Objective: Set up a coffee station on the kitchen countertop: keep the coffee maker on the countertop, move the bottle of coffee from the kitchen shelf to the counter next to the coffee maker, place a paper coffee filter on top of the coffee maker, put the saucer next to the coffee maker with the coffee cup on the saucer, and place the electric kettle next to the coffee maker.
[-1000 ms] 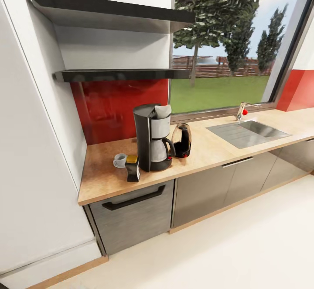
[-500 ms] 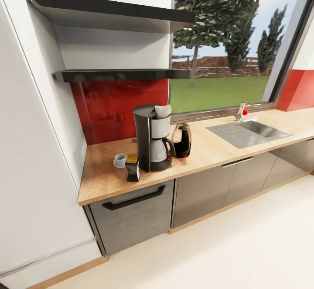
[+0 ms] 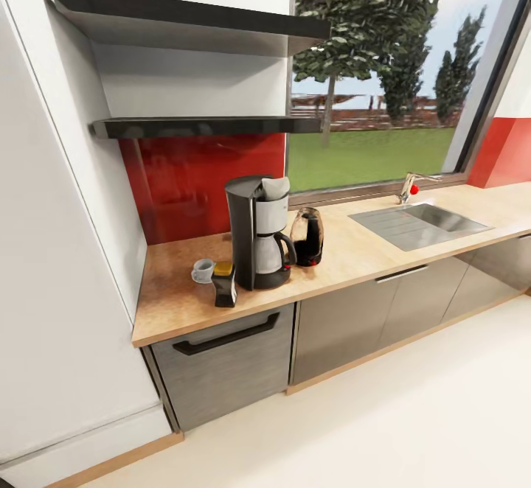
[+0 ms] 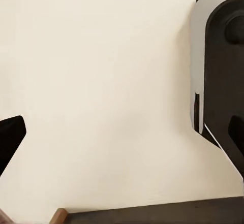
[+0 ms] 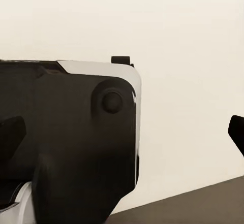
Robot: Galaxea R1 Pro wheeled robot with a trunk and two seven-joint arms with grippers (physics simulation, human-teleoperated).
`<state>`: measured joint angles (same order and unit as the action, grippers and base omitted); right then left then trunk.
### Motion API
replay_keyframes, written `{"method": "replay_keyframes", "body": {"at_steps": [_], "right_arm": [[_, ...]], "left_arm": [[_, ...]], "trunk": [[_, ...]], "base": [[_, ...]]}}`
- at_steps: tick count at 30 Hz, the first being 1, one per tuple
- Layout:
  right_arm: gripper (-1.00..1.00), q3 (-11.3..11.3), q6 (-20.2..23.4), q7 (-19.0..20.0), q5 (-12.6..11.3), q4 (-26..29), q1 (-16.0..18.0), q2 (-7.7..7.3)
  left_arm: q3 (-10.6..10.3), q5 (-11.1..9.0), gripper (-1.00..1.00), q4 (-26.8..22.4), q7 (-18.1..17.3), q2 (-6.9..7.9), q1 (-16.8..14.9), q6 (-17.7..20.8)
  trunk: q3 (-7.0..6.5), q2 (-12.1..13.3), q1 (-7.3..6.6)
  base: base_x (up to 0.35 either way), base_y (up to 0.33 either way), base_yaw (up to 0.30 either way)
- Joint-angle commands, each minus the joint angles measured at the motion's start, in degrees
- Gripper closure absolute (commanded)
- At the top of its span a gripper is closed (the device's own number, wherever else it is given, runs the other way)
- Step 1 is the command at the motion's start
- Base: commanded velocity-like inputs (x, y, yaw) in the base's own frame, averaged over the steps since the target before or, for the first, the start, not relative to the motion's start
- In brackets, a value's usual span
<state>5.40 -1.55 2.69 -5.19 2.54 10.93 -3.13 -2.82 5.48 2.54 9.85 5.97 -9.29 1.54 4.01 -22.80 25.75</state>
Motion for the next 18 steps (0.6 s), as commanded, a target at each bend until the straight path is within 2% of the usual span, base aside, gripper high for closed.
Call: {"method": "replay_keyframes", "body": {"at_steps": [1,6,18], "right_arm": [[-1.00,0.5,-0.1,0.2,-0.6,0.0,0.1,0.13],[-1.00,0.4,0.0,0.1,-0.6,0.0,0.1,0.38],[-1.00,0.3,-0.2,-0.2,-0.6,-0.1,0.1,0.45]], "left_arm": [[-0.2,0.6,-1.00,0.1,0.9,-0.13,0.0,0.8],[-0.2,0.5,-1.00,0.1,2.1,-0.36,0.1,1.9],[-0.2,0.2,-1.00,0.1,2.3,-0.69,0.3,2.1]], "trunk": [[0.12,-0.1,0.03],[0.12,-0.1,0.03],[0.12,-0.1,0.03]], "base": [[0.000,0.000,0.000],[0.000,0.000,0.000],[0.000,0.000,0.000]]}}
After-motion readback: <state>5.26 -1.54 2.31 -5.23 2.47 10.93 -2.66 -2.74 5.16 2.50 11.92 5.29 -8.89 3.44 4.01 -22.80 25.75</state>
